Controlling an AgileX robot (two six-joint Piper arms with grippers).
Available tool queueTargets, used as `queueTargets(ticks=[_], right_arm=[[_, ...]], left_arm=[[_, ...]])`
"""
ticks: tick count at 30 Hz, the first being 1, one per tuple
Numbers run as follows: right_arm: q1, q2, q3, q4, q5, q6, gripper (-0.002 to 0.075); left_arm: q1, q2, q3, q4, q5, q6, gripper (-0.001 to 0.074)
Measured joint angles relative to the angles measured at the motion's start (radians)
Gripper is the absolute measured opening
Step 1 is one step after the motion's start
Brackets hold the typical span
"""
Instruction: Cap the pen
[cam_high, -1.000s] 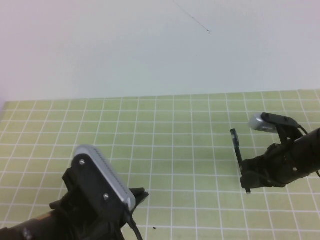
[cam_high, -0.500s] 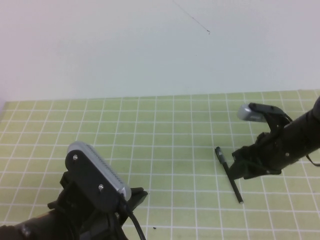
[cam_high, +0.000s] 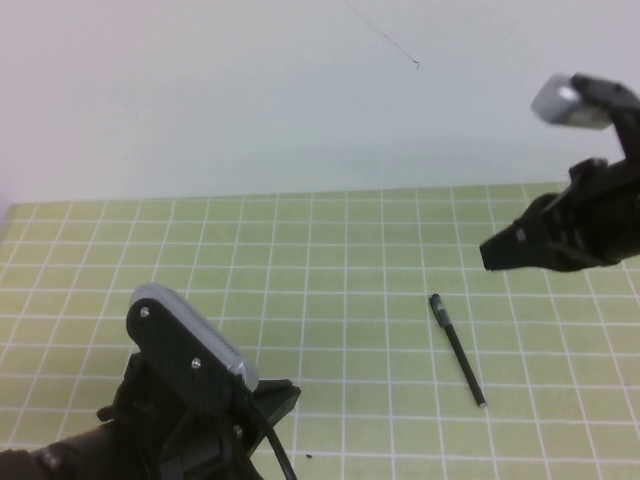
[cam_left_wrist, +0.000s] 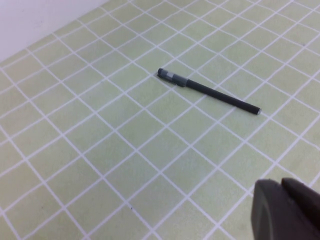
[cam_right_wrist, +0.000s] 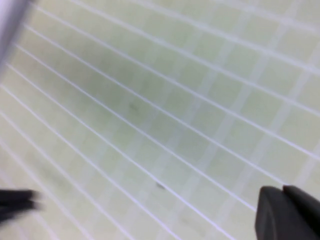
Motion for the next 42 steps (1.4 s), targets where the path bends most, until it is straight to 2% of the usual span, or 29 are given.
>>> queueTargets(ticks=[4, 8, 12, 20, 28, 36, 37, 42], right_arm=[[0.0, -0.023, 0.0, 0.077, 0.008, 0.0, 0.0], [0.004, -0.025, -0.008, 0.051, 0.032, -0.002, 0.0], [-0.007, -0.093, -0.008, 0.008, -0.041, -0.019, 0.0], [-0.009, -0.373, 0.05, -0.035, -0.248, -0.327, 0.0], [-0.063, -0.692, 0.277, -0.068, -0.255, -0.364, 0.0], [-0.083, -0.986, 0.454, -0.074, -0.21, -0.366, 0.0], [-0.083, -1.007, 0.463, -0.074, -0.196, -0.366, 0.0], [-0.082, -1.026, 0.492, -0.062, -0.15, -0.364, -0.0002]], left_arm=[[0.0, 0.0, 0.0, 0.0, 0.0, 0.0, 0.0001], [0.0, 0.0, 0.0, 0.0, 0.0, 0.0, 0.0001], [0.0, 0.004, 0.0, 0.0, 0.016, 0.0, 0.0001], [0.0, 0.031, 0.0, 0.0, 0.046, 0.0, 0.0001], [0.0, 0.078, 0.0, -0.002, 0.079, 0.0, 0.0001], [0.002, 0.16, 0.0, -0.029, -0.152, 0.0, 0.0], [0.008, 0.171, 0.002, -0.041, -0.14, 0.0, 0.0], [0.146, 0.148, 0.028, -0.075, -0.074, -0.005, 0.0001]])
